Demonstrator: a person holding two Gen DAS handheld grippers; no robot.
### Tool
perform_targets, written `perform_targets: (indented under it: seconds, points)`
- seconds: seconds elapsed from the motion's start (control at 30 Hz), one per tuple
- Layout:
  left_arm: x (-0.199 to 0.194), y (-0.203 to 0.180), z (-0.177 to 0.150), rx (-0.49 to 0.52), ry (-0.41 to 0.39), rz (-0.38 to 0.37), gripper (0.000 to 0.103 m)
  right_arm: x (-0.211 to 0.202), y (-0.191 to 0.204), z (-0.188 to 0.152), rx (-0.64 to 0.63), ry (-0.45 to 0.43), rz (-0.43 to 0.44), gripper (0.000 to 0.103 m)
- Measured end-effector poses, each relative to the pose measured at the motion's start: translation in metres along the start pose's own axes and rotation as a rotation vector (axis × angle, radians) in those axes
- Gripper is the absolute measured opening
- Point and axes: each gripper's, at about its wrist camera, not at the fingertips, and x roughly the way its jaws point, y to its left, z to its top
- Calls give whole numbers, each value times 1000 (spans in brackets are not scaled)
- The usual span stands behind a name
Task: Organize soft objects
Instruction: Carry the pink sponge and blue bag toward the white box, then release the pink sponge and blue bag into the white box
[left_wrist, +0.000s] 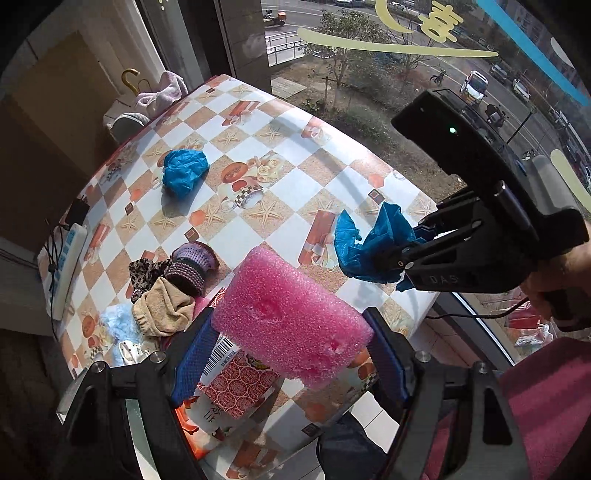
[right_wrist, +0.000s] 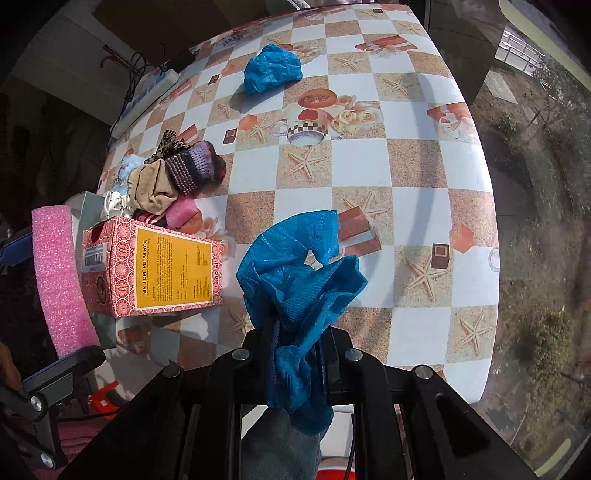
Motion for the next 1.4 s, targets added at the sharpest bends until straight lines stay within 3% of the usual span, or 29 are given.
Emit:
perform_targets:
  seconds: [0.13,0.43,0.93,1.1,1.4]
  points:
    - [-15,20,-38,-35,-30,29,81,6,32,-37,1,30,21,19]
    - [-37,99,-121,-220,-31,124,81,19,128,-76,-223,73,77,19]
    - [-51,180,-252,-629,11,290,81,16,281,-36,-640,58,85,19]
    - [-47,194,-284,-771,39,325,81,20,327,-21,-704,59,99,19]
    - [-35,197,-321,-922,99,340,81,38,389,-9,-780,89,83,19]
